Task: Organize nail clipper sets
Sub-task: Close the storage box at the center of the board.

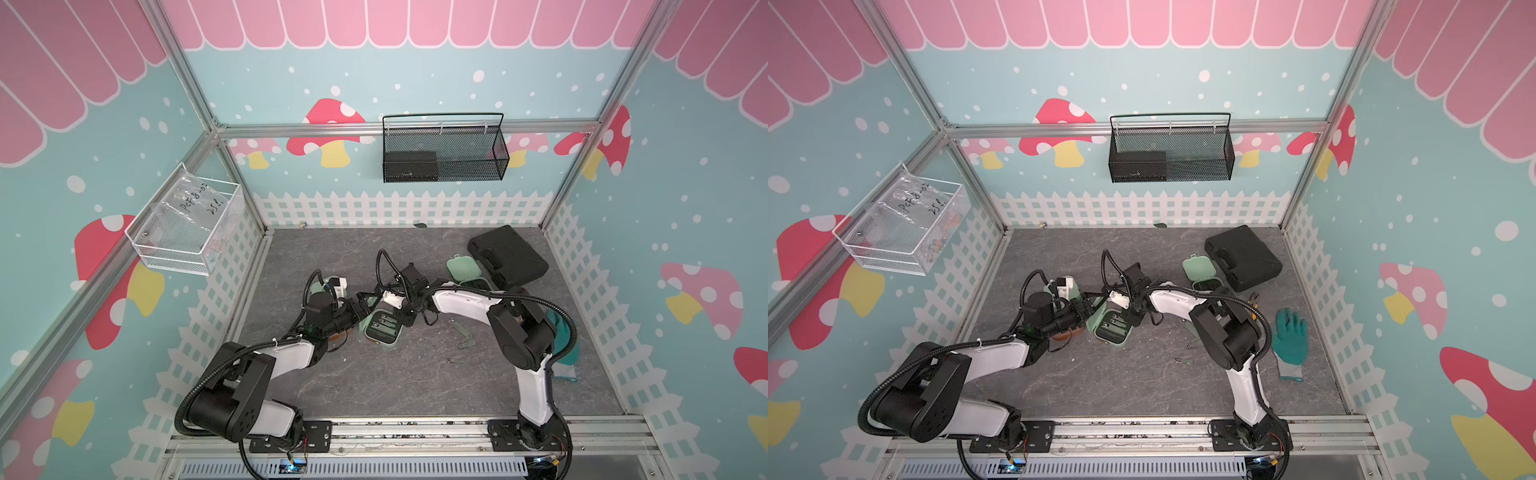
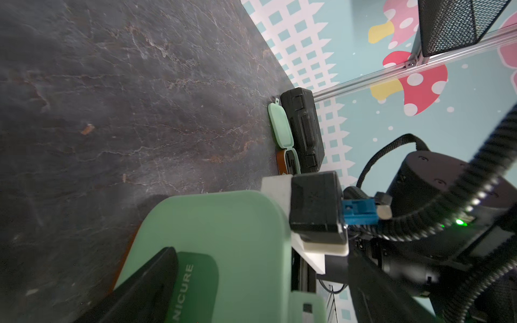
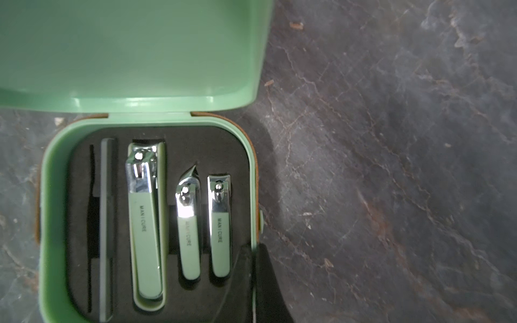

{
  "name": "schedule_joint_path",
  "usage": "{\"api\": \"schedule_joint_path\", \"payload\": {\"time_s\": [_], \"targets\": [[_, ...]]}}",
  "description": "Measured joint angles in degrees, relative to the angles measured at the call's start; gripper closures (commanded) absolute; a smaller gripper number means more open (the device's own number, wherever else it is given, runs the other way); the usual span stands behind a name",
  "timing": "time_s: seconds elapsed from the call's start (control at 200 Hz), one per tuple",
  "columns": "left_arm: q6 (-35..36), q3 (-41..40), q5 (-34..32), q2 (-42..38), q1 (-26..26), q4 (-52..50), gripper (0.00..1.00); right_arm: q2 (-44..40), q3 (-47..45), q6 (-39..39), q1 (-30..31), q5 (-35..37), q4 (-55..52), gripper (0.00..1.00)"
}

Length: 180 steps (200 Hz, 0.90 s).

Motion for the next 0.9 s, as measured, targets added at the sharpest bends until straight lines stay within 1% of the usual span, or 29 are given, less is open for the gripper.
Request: {"api": "schedule_joint_path", "payload": {"time_s": [0.055, 0.16, 0.23, 0.31, 0.38, 0.49, 0.585, 0.686, 0.821, 0.901], "targets": [[-0.17, 0.00, 0.44, 0.33, -0.26, 0.72, 0.03, -0.04, 0.00, 1.31, -0.07, 1.07, 0.15, 0.74], [-0.37, 0.02, 1.40, 0.37, -1.36, 1.14, 0.04, -1.16, -0.87, 5.38, -0.09, 3.52, 0.35, 0.65], [-0.39, 0.17, 2.05, 0.37, -2.36, 1.36, 0.04, -3.56, -2.62, 8.92, -0.09, 5.49, 0.11, 0.61], [-0.37, 0.50, 2.51, 0.33, -3.52, 1.33, 0.04, -8.74, -5.29, 14.03, -0.09, 8.24, -0.50, 0.56], [-0.33, 0.76, 2.69, 0.22, -4.35, 1.18, 0.04, -14.56, -7.61, 18.53, -0.09, 10.08, -0.79, 0.50], [0.04, 1.77, 2.67, -0.35, -6.47, -0.35, 0.04, -23.91, -11.30, 25.62, -0.31, 11.32, -0.31, 0.43], [0.85, 3.32, 2.49, -0.44, -8.81, -1.84, 0.04, -30.73, -15.63, 32.15, -1.01, 9.11, 1.70, 0.41], [1.44, 3.93, 1.81, -0.13, -10.25, -2.56, 0.05, -34.71, -21.14, 38.97, -1.84, 4.57, 5.42, 0.40], [1.90, 3.91, 0.26, 2.89, -10.60, -3.30, 0.06, -34.80, -27.17, 47.08, -1.95, -1.68, 10.78, 0.40], [2.54, 3.91, -0.85, 5.53, -10.60, -4.17, 0.08, -33.46, -28.85, 50.34, -1.92, -4.17, 12.98, 0.40]]}}
